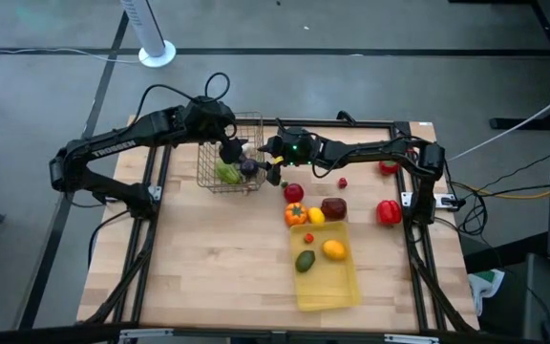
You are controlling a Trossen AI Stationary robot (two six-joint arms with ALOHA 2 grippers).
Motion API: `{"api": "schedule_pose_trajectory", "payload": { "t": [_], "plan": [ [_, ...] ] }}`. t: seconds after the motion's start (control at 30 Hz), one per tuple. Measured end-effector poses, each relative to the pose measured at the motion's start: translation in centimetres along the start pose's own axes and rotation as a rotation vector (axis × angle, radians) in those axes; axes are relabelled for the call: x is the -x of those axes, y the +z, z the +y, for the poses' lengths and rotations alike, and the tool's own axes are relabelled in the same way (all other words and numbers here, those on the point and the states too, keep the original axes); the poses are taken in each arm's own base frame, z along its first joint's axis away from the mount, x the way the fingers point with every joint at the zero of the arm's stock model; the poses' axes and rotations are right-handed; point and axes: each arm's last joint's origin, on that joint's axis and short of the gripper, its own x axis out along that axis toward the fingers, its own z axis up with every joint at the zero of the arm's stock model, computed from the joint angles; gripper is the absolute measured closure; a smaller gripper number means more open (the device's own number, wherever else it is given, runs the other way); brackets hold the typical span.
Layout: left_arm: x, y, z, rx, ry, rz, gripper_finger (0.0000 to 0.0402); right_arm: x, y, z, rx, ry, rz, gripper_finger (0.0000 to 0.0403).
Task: Sort produce into baskets
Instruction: Put the right red tomato into the yellow bin
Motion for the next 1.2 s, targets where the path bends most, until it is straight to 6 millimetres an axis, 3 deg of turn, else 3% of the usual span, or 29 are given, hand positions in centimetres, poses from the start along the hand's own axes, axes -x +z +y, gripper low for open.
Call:
{"api": "schedule_pose_trajectory", "payload": {
  "t": [0.17,0.43,0.67,0.93,1.2],
  "plan": [
    [0.0,0.0,0.0,0.0,0.0,0.001,0.0009,1.3,1.7,-0.1,0.014,-0.031,0.114,0.0155],
    [-0.5,-0.6,-0.1,-0.007,0.001,0.021,0.0009,5.3,6.7,-0.3,0.145,-0.106,0.38,0.0155],
    [-0.8,-1.1,-0.1,-0.036,0.003,0.042,0.0009,7.5,9.2,-0.3,0.142,-0.117,0.45,0.0155],
    [-0.8,-1.0,-0.1,-0.034,0.003,0.033,0.0009,8.3,8.7,-0.2,0.153,-0.097,0.561,0.0137],
    [-0.8,-1.0,-0.1,-0.056,0.003,0.033,0.0009,9.0,7.7,-0.1,0.15,-0.078,0.678,0.0016]
  ]
}}
